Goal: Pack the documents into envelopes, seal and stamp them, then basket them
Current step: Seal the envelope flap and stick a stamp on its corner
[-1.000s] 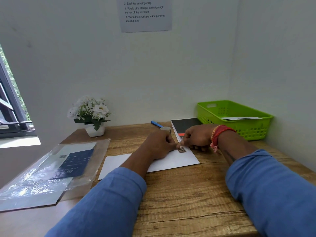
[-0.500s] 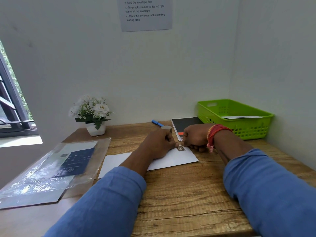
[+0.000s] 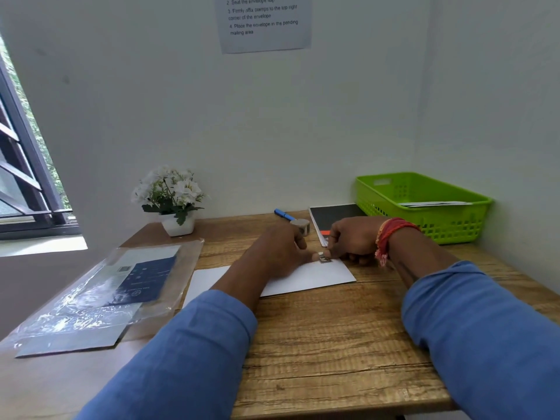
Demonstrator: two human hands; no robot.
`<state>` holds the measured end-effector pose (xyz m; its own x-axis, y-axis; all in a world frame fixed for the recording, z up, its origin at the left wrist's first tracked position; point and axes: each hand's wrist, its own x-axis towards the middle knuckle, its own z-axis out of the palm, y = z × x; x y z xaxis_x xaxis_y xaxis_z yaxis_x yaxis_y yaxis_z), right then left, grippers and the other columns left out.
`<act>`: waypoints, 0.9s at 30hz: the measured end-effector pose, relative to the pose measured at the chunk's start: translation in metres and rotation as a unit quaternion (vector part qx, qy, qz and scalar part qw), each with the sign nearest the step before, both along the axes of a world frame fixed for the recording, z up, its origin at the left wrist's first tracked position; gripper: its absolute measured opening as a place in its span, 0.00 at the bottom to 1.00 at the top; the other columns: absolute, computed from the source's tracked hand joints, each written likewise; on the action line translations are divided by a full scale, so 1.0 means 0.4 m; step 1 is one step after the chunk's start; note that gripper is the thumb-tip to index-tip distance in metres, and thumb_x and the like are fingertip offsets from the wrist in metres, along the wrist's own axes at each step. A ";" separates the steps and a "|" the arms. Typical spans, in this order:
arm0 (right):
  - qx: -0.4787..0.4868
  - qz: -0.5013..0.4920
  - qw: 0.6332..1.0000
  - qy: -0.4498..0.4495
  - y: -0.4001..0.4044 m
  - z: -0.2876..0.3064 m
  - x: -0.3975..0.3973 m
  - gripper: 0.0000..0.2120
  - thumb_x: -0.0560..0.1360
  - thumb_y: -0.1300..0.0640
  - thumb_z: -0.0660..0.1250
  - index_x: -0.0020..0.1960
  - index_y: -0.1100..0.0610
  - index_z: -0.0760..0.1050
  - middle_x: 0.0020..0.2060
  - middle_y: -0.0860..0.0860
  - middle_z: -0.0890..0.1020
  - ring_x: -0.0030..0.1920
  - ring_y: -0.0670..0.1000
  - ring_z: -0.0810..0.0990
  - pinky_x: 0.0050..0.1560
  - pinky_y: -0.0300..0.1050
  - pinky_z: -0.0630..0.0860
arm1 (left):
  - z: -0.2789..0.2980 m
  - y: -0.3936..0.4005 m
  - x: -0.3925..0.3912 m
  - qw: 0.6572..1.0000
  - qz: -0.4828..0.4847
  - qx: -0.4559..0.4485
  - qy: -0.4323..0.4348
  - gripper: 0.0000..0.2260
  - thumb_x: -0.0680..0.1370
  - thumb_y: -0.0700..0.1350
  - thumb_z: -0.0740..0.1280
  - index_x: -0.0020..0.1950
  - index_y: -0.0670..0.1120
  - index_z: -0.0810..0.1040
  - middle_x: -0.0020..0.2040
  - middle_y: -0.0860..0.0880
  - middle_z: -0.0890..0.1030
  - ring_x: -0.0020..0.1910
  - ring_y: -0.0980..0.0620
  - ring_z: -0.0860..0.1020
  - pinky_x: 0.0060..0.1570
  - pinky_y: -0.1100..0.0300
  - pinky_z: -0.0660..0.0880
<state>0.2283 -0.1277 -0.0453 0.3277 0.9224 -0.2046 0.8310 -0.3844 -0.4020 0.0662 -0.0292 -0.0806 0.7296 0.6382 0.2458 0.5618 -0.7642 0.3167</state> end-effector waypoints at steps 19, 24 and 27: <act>0.028 0.028 0.999 0.001 -0.028 0.002 -0.017 0.18 0.74 0.44 0.74 0.59 0.51 0.76 0.39 0.48 0.79 0.35 0.47 0.76 0.35 0.41 0.75 | 0.004 -0.019 0.018 0.999 -0.007 -0.044 0.004 0.14 0.78 0.55 0.72 0.59 0.49 0.81 0.49 0.53 0.78 0.46 0.55 0.74 0.41 0.63 0.68; 0.014 0.046 0.999 -0.023 -0.028 0.007 -0.019 0.22 0.75 0.44 0.72 0.66 0.46 0.72 0.42 0.47 0.78 0.36 0.46 0.75 0.36 0.41 0.73 | 0.000 -0.016 0.014 0.996 -0.023 -0.079 -0.028 0.09 0.76 0.54 0.74 0.52 0.51 0.83 0.50 0.53 0.80 0.48 0.54 0.75 0.45 0.60 0.71; 0.036 0.050 0.998 -0.013 -0.023 -0.004 -0.004 0.21 0.73 0.45 0.74 0.63 0.47 0.73 0.49 0.48 0.79 0.40 0.47 0.77 0.40 0.43 0.75 | 0.000 -0.023 0.014 0.995 -0.030 -0.082 -0.049 0.07 0.76 0.50 0.74 0.40 0.54 0.79 0.41 0.55 0.79 0.41 0.56 0.74 0.39 0.61 0.69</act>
